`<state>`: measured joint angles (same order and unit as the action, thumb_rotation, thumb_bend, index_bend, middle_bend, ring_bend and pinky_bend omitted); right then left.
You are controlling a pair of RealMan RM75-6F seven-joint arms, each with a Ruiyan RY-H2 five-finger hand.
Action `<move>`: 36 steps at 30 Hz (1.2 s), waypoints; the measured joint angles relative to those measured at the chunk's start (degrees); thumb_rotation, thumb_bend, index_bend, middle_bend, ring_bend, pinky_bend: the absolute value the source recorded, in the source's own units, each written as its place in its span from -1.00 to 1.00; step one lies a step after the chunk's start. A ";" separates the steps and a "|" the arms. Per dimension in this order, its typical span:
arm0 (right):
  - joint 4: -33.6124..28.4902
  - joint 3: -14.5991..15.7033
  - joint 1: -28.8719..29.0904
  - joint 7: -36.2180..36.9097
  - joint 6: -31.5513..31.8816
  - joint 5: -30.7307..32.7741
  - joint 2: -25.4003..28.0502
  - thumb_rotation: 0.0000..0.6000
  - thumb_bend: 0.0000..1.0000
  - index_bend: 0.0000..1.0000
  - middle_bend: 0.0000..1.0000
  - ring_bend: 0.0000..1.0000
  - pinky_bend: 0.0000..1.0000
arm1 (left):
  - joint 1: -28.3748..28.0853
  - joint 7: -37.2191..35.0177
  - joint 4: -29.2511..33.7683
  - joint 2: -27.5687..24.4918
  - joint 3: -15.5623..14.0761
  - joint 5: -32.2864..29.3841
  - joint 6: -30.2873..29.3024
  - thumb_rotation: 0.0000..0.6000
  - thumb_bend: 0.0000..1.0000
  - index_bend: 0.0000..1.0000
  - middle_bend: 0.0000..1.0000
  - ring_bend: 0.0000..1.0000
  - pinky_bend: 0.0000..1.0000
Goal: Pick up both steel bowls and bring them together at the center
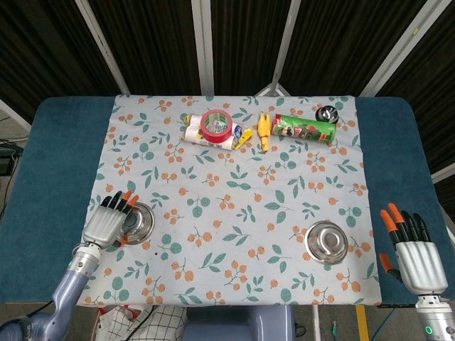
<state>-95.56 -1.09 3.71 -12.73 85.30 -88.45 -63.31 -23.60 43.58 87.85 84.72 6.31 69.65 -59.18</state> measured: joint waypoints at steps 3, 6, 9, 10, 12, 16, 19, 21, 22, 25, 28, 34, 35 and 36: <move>-0.02 0.01 -0.03 0.21 0.06 -0.18 0.10 1.00 -0.20 -1.00 -1.00 -1.00 -1.00 | -0.71 1.79 -0.16 0.83 -0.19 -1.25 0.14 0.84 -0.81 -0.77 -0.64 -0.81 -0.31; 0.01 0.00 -0.01 0.39 -0.04 -0.17 0.15 1.00 -0.20 -1.00 -1.00 -1.00 -1.00 | -1.23 2.89 -0.18 1.45 -0.58 -1.76 -0.23 0.96 -0.78 -0.62 -0.46 -0.65 -0.13; 0.05 -0.07 0.02 0.55 -0.13 -0.09 0.20 1.00 -0.21 -1.00 -1.00 -1.00 -1.00 | -1.52 3.21 -0.04 1.70 -1.12 -1.90 -0.62 1.00 -0.75 -0.52 -0.33 -0.52 -0.02; 0.05 -0.09 0.01 0.64 -0.12 -0.08 0.23 1.00 -0.21 -1.00 -1.00 -1.00 -1.00 | -1.59 3.26 0.00 1.73 -1.26 -1.92 -0.71 1.00 -0.74 -0.49 -0.29 -0.48 0.00; 0.05 -0.08 -0.01 0.74 -0.10 -0.13 0.28 1.00 -0.20 -1.00 -1.00 -1.00 -1.00 | -1.81 3.30 0.06 1.80 -1.54 -2.11 -0.77 1.00 -0.72 -0.42 -0.17 -0.36 0.08; 0.01 -0.09 -0.06 0.85 -0.09 -0.16 0.34 1.00 -0.20 -1.00 -1.00 -1.00 -1.00 | -2.20 3.10 0.10 1.90 -1.84 -2.29 -0.84 1.00 -0.66 -0.31 -0.01 -0.23 0.19; 0.02 -0.10 -0.05 0.83 -0.16 -0.13 0.34 1.00 -0.20 -1.00 -1.00 -1.00 -1.00 | -2.34 2.46 0.26 1.77 -2.06 -1.95 -1.03 1.00 -0.63 -0.26 0.03 -0.18 0.24; 0.09 -0.13 0.01 0.87 -0.23 -0.16 0.30 1.00 -0.20 -1.00 -1.00 -1.00 -1.00 | -2.33 1.50 0.48 1.54 -2.20 -1.20 -1.40 1.00 -0.61 -0.24 0.05 -0.16 0.26; 0.23 -0.17 0.10 0.90 -0.33 -0.19 0.24 1.00 -0.20 -1.00 -1.00 -1.00 -1.00 | -2.31 0.94 0.60 1.40 -2.26 -0.76 -1.63 1.00 -0.61 -0.23 0.06 -0.16 0.27; 0.86 -0.28 0.55 0.99 -1.06 -0.15 -0.03 1.00 -0.20 -1.00 -1.00 -1.00 -1.00 | -2.16 -1.39 1.11 0.68 -2.44 0.98 -2.42 1.00 -0.60 -0.22 0.07 -0.15 0.28; 1.34 -0.41 1.21 1.12 -2.38 0.12 -0.33 1.00 -0.21 -1.00 -1.00 -1.00 -1.00 | -1.88 -5.16 2.08 -0.82 -2.66 3.55 -3.53 1.00 -0.60 -0.22 0.07 -0.15 0.28; 2.19 -0.78 3.48 1.34 -6.22 0.66 -1.12 1.00 -0.20 -1.00 -1.00 -1.00 -1.00 | -1.18 -15.54 3.83 -4.95 -3.15 10.25 -6.69 1.00 -0.60 -0.23 0.07 -0.15 0.28; 2.30 -0.80 3.87 1.39 -6.95 0.71 -1.18 1.00 -0.20 -1.00 -1.00 -1.00 -1.00 | -0.99 -17.94 3.90 -5.66 -3.24 11.71 -7.65 1.00 -0.60 -0.23 0.07 -0.15 0.28; 2.38 -0.81 4.30 1.49 -7.74 0.75 -1.21 1.00 -0.20 -1.00 -1.00 -1.00 -1.00 | -0.82 -19.78 3.88 -6.15 -3.31 12.79 -8.44 1.00 -0.60 -0.23 0.06 -0.15 0.28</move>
<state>-93.18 -1.89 8.01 -11.25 77.57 -87.70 -64.52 -24.42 23.79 91.72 78.56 3.00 82.43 -67.61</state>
